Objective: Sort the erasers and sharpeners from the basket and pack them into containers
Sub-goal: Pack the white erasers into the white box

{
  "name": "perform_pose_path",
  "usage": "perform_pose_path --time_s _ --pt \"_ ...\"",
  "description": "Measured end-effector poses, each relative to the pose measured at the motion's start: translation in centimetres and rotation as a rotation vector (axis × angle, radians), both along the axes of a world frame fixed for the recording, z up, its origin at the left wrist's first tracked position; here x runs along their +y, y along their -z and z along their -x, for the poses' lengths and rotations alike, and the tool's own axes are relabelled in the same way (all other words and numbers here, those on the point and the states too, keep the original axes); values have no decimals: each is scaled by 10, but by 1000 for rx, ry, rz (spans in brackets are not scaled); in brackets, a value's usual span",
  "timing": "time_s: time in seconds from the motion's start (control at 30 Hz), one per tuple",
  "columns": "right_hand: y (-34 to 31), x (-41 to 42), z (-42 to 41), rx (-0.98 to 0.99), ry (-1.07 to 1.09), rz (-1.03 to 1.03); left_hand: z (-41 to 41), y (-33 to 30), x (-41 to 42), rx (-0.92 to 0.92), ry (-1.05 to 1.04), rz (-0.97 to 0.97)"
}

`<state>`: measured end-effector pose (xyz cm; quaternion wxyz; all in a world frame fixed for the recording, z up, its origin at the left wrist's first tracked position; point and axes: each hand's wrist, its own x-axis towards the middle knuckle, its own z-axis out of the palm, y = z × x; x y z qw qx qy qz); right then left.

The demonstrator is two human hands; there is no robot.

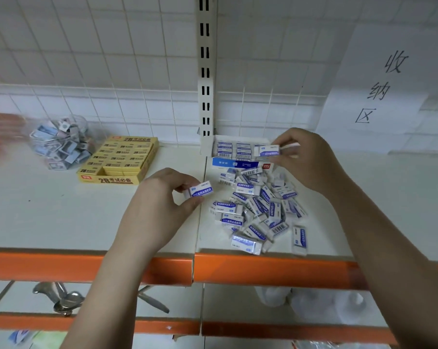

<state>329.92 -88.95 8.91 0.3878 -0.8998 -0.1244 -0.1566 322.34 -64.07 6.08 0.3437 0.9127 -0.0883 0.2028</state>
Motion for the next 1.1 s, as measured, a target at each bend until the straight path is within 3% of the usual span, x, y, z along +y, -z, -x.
perform_pose_path --time_s 0.1,0.63,1.1 --pt "1 16 -28 -53 -14 104 0 0 2 -2 -12 -4" --pt "12 64 -80 310 -167 267 2 4 30 14 -128 -23" --pt "11 68 -86 287 -117 431 -5 9 30 10 -104 -43"
